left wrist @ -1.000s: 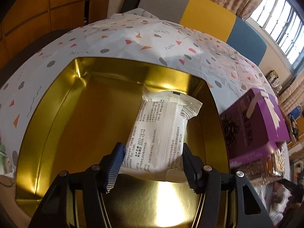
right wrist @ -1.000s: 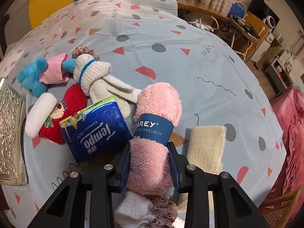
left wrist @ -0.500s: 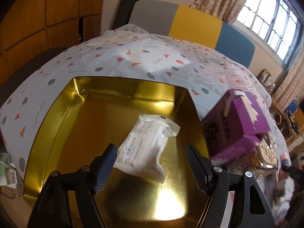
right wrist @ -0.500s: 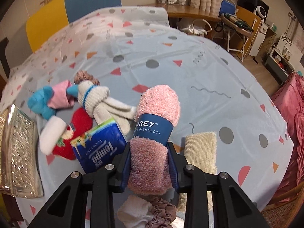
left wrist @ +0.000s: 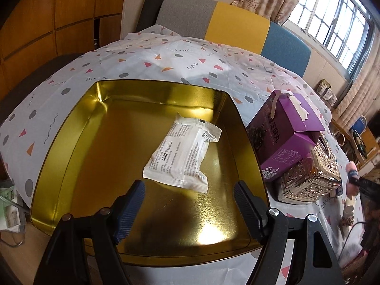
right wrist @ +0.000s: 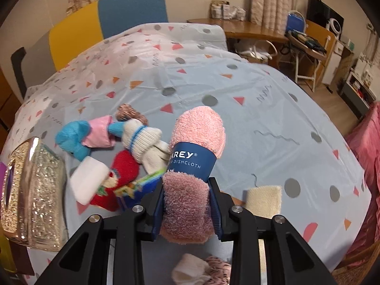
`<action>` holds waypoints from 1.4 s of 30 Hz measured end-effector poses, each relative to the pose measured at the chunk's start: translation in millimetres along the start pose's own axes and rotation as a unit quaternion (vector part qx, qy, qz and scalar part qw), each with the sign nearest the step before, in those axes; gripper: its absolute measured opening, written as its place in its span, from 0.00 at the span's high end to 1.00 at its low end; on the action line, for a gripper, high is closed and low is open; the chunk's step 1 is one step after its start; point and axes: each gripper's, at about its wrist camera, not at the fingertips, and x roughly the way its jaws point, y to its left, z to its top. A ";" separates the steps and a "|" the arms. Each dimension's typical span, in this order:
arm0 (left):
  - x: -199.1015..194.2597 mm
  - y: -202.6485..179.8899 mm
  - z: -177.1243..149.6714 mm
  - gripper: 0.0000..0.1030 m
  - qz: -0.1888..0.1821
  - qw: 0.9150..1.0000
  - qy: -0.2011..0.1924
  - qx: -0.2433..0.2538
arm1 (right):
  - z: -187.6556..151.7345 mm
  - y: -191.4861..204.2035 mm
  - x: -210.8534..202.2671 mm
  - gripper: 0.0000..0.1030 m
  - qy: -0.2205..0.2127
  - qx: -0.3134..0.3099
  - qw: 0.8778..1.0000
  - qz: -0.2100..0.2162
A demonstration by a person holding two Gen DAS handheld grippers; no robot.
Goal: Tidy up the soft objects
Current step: 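Carry the white packet to the gold tin and release it with the left gripper, then carry the pink dishcloth roll into the gold tin and release it with the right gripper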
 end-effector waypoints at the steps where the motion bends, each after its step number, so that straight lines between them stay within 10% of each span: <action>1: -1.4 -0.5 -0.5 0.25 0.000 1.000 -0.001 0.002 | 2.7 4.1 -1.6 0.68 -0.003 -0.005 1.000 0.003; 21: -10.1 3.5 -11.1 0.25 0.000 1.000 0.003 0.018 | 56.3 170.2 -38.4 0.68 -0.069 -0.145 0.982 0.101; 32: -10.9 11.9 -14.4 0.25 0.003 1.000 0.005 0.011 | 36.2 280.4 -94.1 0.68 -0.101 -0.240 0.945 0.198; 42: -17.0 38.6 -14.1 0.25 0.020 1.000 -0.001 -0.021 | -50.6 351.4 -134.6 0.68 -0.070 -0.330 0.893 0.298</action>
